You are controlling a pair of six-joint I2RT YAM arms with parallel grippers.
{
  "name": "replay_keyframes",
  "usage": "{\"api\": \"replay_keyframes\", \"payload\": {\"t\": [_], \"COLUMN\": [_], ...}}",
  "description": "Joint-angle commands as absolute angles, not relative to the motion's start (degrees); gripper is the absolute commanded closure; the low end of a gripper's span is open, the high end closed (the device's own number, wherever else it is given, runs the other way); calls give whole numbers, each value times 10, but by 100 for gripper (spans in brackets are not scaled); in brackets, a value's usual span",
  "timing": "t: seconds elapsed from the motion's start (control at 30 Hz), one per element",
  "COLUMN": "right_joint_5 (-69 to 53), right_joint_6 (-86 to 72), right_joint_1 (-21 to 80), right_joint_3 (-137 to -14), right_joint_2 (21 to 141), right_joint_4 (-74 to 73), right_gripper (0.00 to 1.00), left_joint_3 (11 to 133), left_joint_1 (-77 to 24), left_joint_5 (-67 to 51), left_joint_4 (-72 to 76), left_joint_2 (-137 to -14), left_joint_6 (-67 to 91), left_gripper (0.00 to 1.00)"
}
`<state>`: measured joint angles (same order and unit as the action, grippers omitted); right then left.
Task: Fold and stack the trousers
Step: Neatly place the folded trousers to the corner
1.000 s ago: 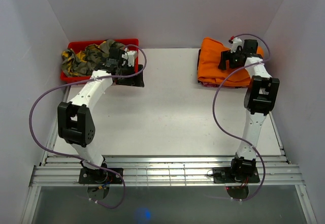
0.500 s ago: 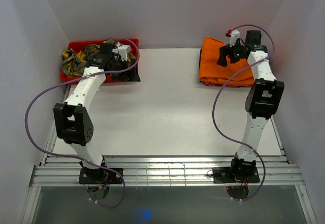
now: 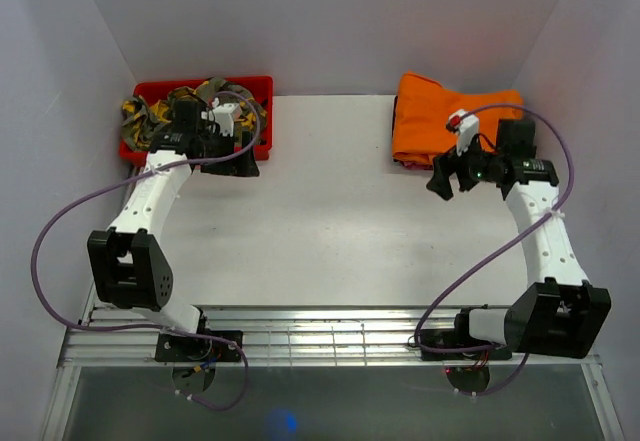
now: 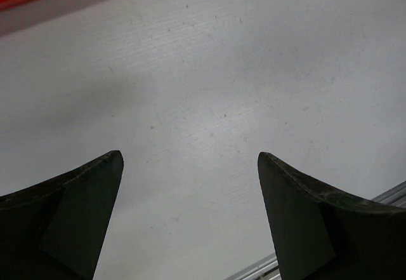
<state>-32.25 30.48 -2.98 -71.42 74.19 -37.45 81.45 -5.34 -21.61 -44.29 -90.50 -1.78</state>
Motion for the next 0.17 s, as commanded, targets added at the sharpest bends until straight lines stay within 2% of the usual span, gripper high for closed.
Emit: {"api": "replay_keyframes", "payload": {"t": [0.0,0.13], "right_joint_5": [-295,-287], "right_joint_6": [349,349], "right_joint_1": [-29,-29], "right_joint_3": [-622,-570], "right_joint_2": [666,600], "right_joint_4": [-399,-407], "right_gripper": [10,10], "left_joint_3": [752,701], "left_joint_1": [-52,-52], "left_joint_5": [-220,-209], "left_joint_4": [-432,-429], "left_joint_2": [-823,-774], "left_joint_6": [-31,-31], "left_gripper": [2,2]}}
